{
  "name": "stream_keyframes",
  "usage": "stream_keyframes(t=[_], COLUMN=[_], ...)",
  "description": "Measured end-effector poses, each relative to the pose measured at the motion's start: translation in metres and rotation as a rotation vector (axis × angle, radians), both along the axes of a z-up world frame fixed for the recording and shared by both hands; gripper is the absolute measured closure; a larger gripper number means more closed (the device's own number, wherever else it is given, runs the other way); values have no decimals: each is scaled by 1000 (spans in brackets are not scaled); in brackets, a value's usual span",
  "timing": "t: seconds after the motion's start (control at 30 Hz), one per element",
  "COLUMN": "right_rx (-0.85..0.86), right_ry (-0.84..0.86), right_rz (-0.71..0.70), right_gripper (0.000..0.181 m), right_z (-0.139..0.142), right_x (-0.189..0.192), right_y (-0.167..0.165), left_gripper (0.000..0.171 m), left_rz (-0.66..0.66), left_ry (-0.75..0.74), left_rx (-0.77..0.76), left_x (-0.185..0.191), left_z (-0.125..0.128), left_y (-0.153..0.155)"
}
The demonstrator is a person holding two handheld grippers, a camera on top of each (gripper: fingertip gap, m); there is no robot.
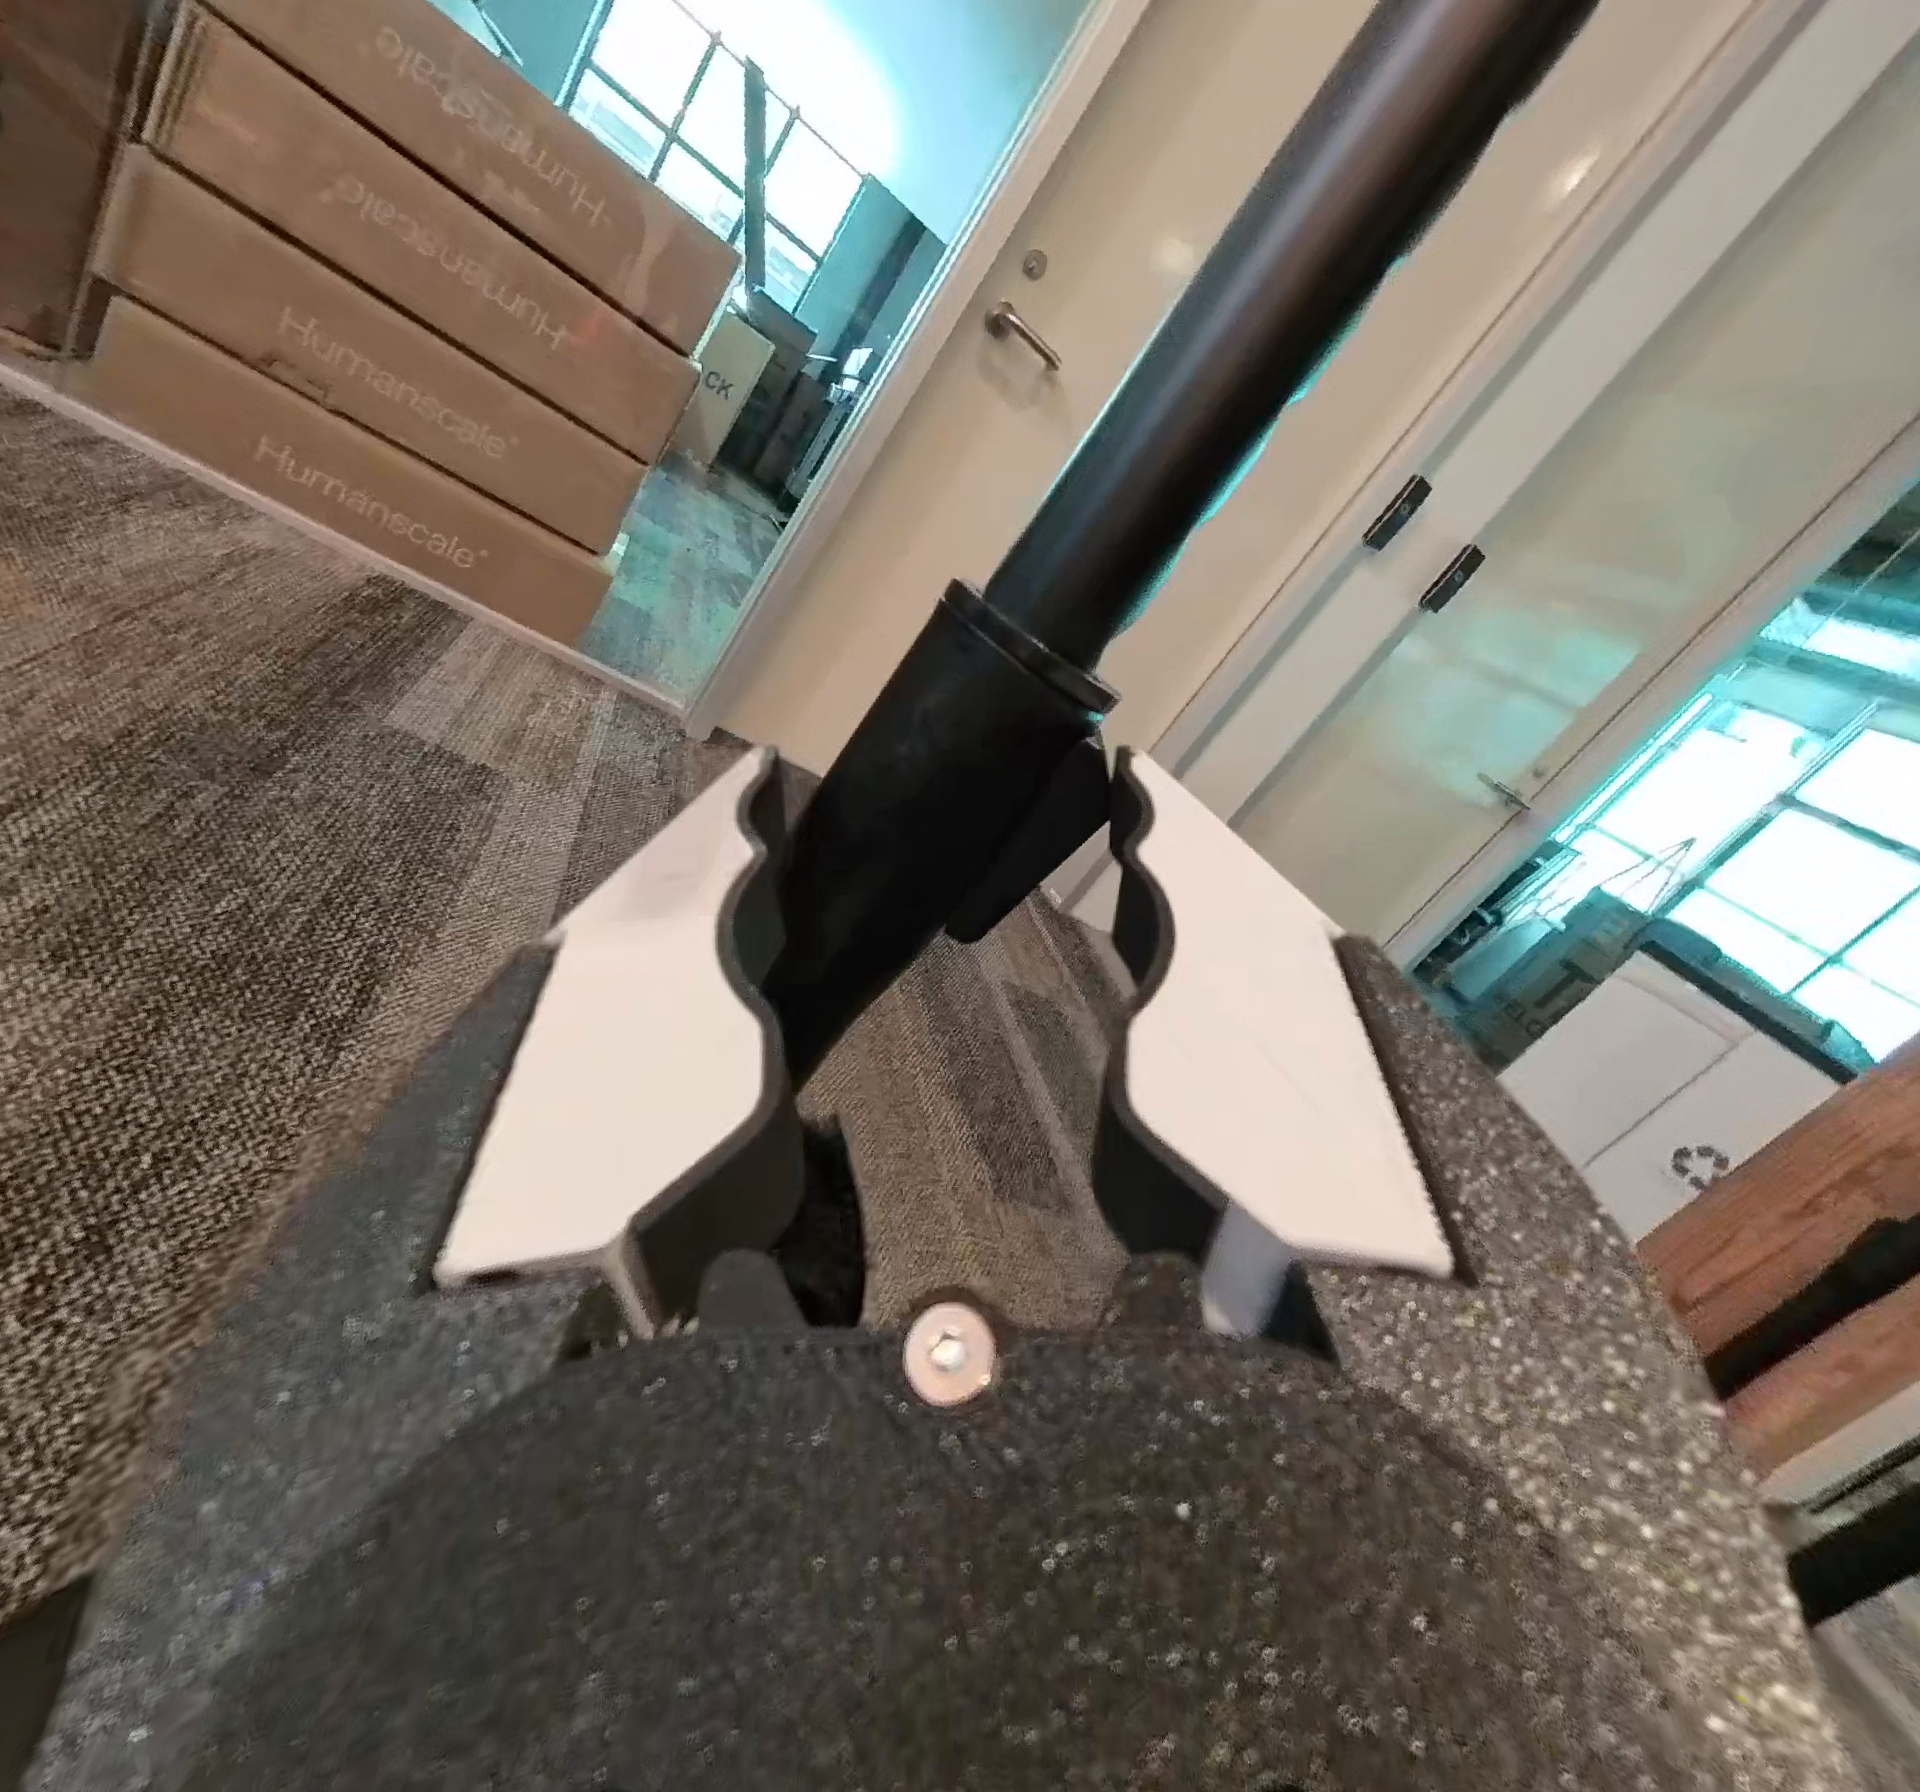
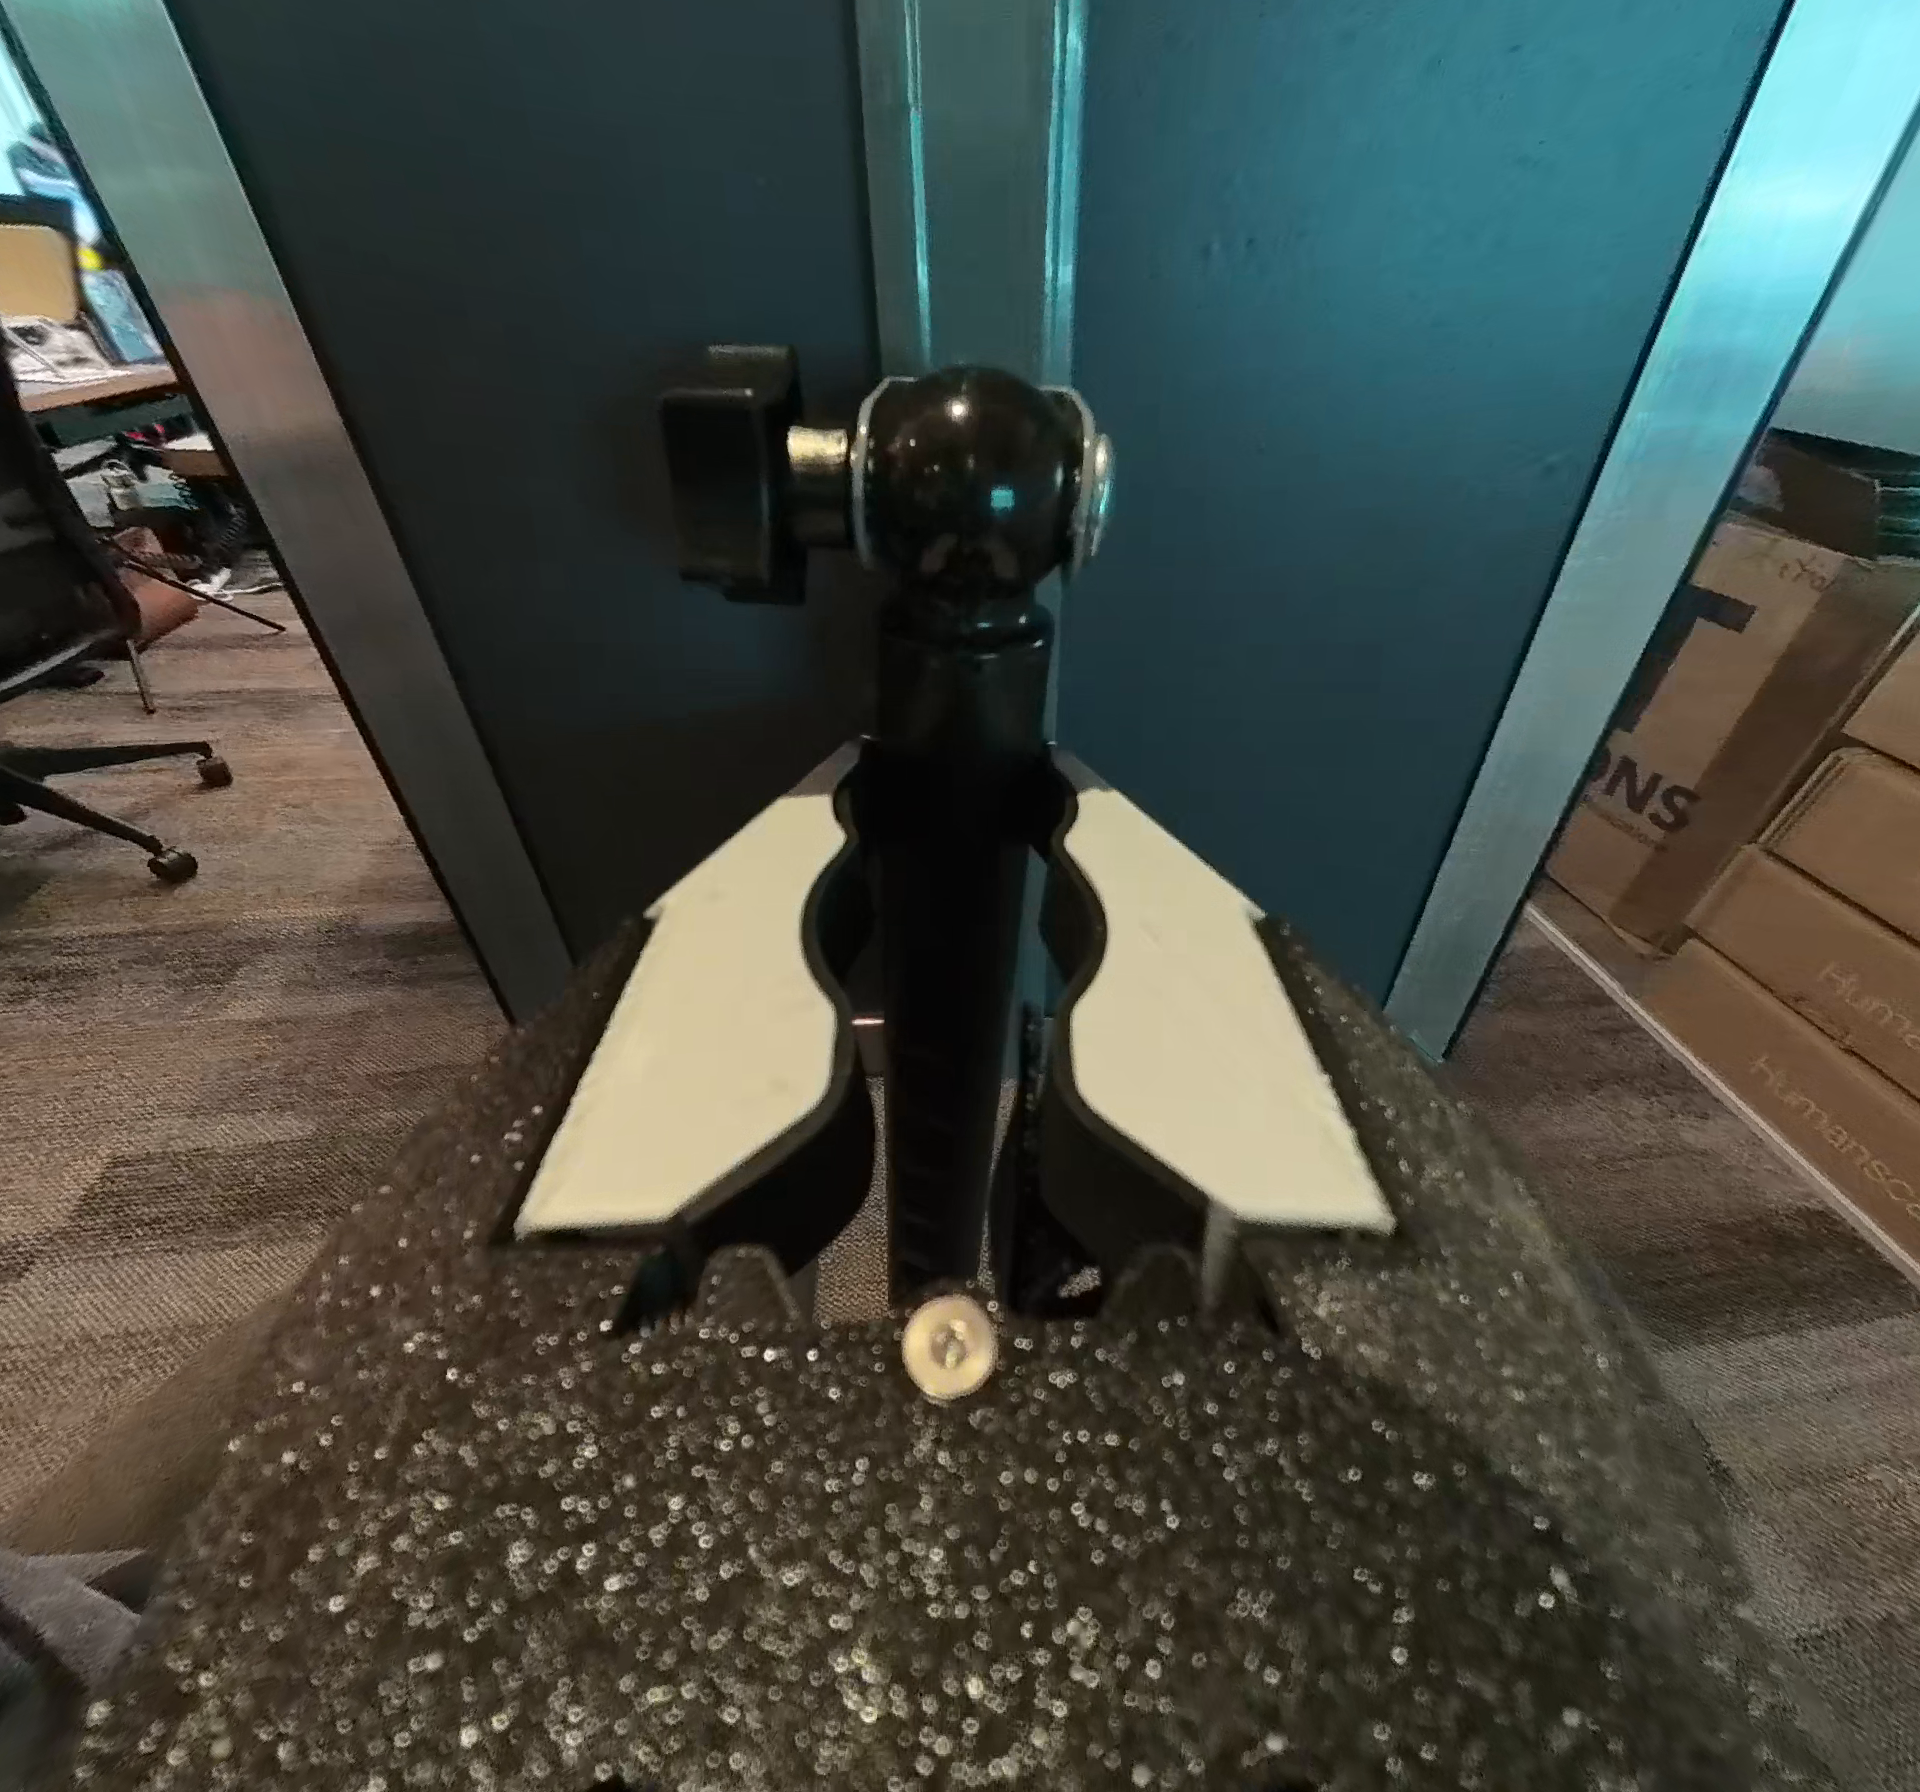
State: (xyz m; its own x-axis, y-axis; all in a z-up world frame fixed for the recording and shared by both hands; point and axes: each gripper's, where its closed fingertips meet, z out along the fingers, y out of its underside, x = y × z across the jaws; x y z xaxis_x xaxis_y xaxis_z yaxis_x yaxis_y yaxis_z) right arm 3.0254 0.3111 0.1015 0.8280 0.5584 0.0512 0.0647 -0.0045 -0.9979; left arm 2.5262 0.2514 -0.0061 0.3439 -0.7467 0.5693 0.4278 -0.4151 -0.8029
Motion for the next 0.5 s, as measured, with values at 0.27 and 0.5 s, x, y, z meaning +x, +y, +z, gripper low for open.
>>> stream_keyframes(t=[0.27, 0.5], right_rx=[39, 51], right_ry=[61, 60], right_rz=[37, 35], right_gripper=[152, 154], right_z=[-6, -6], right_x=[2, -4], right_y=[-5, -3], left_gripper=[91, 96], left_rz=[-40, -66], left_ry=[86, 81], left_rx=[63, 92], left_x=[-2, -3], left_z=[-12, -7], left_y=[2, -6])
